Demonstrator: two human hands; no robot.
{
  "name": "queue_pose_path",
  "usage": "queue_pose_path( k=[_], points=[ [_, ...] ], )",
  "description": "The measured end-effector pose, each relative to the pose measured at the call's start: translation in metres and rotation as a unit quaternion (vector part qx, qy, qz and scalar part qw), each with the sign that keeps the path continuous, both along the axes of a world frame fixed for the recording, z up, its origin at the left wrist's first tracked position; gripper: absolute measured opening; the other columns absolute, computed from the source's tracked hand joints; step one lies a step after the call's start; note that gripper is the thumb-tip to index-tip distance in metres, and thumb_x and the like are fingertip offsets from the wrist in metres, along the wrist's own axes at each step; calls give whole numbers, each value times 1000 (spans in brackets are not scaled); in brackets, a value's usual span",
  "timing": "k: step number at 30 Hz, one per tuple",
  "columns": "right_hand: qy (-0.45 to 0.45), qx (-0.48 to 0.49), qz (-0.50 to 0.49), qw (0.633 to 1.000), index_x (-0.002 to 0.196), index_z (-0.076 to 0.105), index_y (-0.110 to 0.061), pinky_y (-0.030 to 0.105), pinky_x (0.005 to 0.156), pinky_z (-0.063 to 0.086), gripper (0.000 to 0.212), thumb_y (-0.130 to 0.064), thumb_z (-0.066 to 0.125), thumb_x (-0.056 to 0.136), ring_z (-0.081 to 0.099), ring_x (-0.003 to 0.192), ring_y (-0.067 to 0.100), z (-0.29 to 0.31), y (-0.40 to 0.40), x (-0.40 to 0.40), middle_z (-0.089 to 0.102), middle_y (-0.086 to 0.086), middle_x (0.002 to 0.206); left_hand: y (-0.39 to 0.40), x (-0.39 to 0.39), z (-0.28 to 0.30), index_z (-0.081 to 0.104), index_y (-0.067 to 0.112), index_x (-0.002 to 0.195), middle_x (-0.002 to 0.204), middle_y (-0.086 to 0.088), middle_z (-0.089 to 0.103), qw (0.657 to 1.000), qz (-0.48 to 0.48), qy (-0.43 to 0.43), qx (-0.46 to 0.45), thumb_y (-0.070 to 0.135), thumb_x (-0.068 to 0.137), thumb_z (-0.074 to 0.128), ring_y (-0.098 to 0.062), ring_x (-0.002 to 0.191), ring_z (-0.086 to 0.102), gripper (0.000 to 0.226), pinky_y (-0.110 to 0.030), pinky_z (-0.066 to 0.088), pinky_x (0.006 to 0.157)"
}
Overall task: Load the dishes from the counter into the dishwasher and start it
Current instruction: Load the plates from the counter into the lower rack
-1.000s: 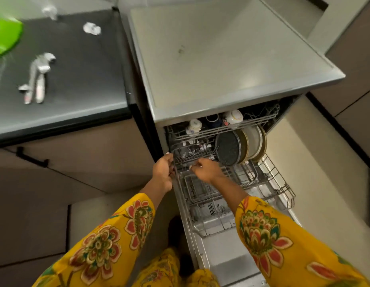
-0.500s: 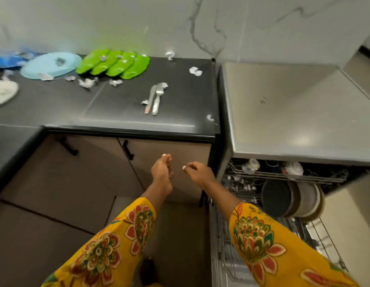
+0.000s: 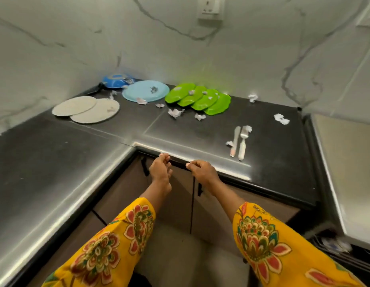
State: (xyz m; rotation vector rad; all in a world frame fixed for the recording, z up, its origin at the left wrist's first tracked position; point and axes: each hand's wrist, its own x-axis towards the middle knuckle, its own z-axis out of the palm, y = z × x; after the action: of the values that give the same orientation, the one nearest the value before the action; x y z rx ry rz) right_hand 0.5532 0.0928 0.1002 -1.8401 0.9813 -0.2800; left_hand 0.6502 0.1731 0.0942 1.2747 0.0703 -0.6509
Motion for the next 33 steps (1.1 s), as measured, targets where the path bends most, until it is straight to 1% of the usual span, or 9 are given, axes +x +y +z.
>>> queue_pose_path(
  k=[3,7,9,13,17,24,27,31,33],
  points=[
    [-20,0,8,1000,101,66,-14,33,83,46,26,-36,56,91,58,94,19,9,9,42,64,2,97,11,43,7,64,15,104,101,2,63,1000,16,-3,2,29,96,45,-16,100,54,24,-27,41,78],
    [-31,1,30,999,100,65,-15,29,74,43,24,-36,55,92,56,88,18,15,18,91,62,1,92,25,87,17,62,21,90,95,5,62,999,41,-7,-4,29,95,47,-14,99,53,18,-25,40,76],
    [-29,-5,49,998,104,66,-14,27,75,41,27,-35,56,92,55,90,17,18,19,113,61,1,94,31,107,21,62,20,88,95,3,62,998,62,-6,-7,28,95,47,-13,93,54,18,-28,39,80],
    [-17,-5,83,996,111,65,-13,30,83,44,31,-36,56,91,56,99,18,20,18,155,62,1,104,37,144,28,60,19,84,88,4,61,994,101,5,-28,26,94,48,-8,72,50,17,-22,37,63],
    [-13,-10,117,993,99,66,-15,32,81,45,26,-38,56,90,56,89,17,17,11,196,61,-3,86,38,179,26,60,17,83,85,3,60,991,134,-2,-25,28,96,47,-9,69,49,21,-23,34,59],
    [9,-28,165,986,102,67,-7,34,86,45,33,-36,56,91,59,97,24,6,-20,280,66,9,99,28,256,13,57,16,80,80,1,57,982,186,9,-17,30,95,48,-9,67,48,22,-22,32,57],
    [22,-21,183,983,94,67,-9,32,83,44,29,-36,57,90,58,93,22,2,-35,318,64,7,91,21,292,6,57,15,81,79,1,55,977,212,15,-2,28,96,48,-9,66,46,22,-20,34,55],
    [23,-13,203,979,112,65,-8,36,95,44,35,-34,58,90,58,107,25,-1,-49,369,65,10,113,10,339,3,55,19,80,74,3,48,969,248,13,18,26,96,49,-7,57,39,19,-14,30,36],
    [19,-22,230,973,118,63,-10,32,98,41,35,-30,57,91,56,114,23,-3,-53,393,63,9,122,5,362,1,50,20,71,65,2,40,961,275,7,44,23,94,50,-10,52,31,23,-19,24,40]
  ],
)
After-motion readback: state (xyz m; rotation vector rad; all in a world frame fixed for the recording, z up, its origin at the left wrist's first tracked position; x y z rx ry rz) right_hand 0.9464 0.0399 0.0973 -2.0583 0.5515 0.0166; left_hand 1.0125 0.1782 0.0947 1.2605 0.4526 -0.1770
